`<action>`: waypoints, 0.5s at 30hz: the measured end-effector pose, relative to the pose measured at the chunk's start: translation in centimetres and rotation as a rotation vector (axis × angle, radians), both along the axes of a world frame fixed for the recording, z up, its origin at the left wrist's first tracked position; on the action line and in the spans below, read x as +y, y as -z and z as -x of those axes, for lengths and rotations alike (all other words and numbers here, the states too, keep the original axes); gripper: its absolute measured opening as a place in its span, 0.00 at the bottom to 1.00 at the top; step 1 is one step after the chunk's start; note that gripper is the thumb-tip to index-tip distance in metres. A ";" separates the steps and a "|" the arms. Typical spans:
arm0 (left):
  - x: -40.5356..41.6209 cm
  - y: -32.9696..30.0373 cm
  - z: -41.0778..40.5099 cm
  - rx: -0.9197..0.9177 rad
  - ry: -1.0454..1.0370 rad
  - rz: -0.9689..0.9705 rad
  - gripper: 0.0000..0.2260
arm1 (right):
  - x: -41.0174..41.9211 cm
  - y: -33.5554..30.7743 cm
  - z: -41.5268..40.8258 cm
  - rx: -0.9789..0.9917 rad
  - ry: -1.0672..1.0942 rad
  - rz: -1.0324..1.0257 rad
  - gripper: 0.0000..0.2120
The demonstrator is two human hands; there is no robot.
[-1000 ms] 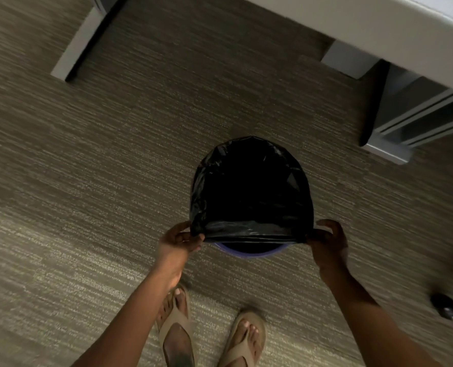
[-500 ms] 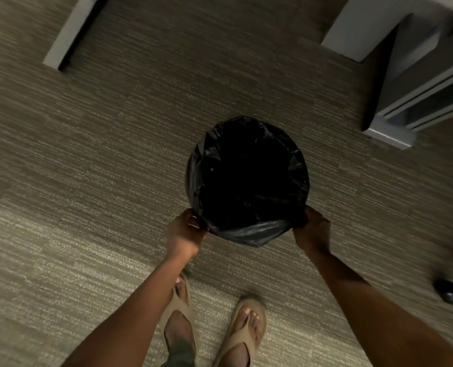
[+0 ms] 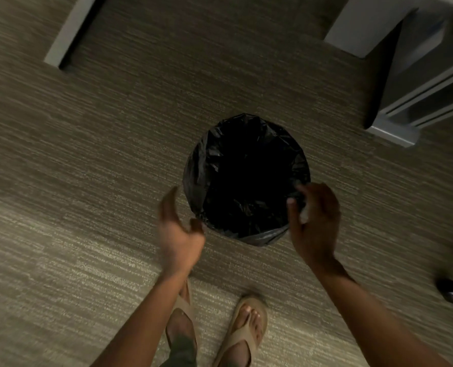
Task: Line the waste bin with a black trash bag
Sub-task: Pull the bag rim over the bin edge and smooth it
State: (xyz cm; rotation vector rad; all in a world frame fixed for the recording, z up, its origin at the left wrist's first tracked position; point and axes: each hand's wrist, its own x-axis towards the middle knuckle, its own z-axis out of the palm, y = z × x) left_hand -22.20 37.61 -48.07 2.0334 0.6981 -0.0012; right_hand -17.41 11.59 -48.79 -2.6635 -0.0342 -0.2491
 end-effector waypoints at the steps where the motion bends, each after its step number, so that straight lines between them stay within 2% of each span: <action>1: -0.8 -0.8 0.2 -0.116 0.216 -0.117 0.34 | 0.5 -0.1 0.2 0.026 -0.196 0.102 0.22; 3: -2.4 -0.6 0.4 -0.201 0.673 -0.346 0.30 | 1.1 0.5 0.7 0.140 -0.521 0.271 0.30; 5: -3.3 0.3 0.2 -0.129 0.938 -0.506 0.31 | 0.8 1.5 0.8 0.271 -0.706 0.389 0.34; 8: -3.3 0.7 -1.3 0.124 1.082 -0.653 0.35 | -0.1 1.9 0.2 0.353 -0.738 0.425 0.33; 10: -3.0 0.9 -2.6 0.263 1.140 -0.655 0.35 | -0.3 1.7 -0.5 0.349 -0.721 0.368 0.34; 13: -2.9 1.1 -4.1 0.345 1.213 -0.698 0.33 | -0.1 1.8 -2.5 0.220 -0.651 0.271 0.31; 15: -3.2 0.7 -4.5 0.351 1.246 -0.749 0.32 | 0.4 1.6 -4.7 0.179 -0.613 0.375 0.29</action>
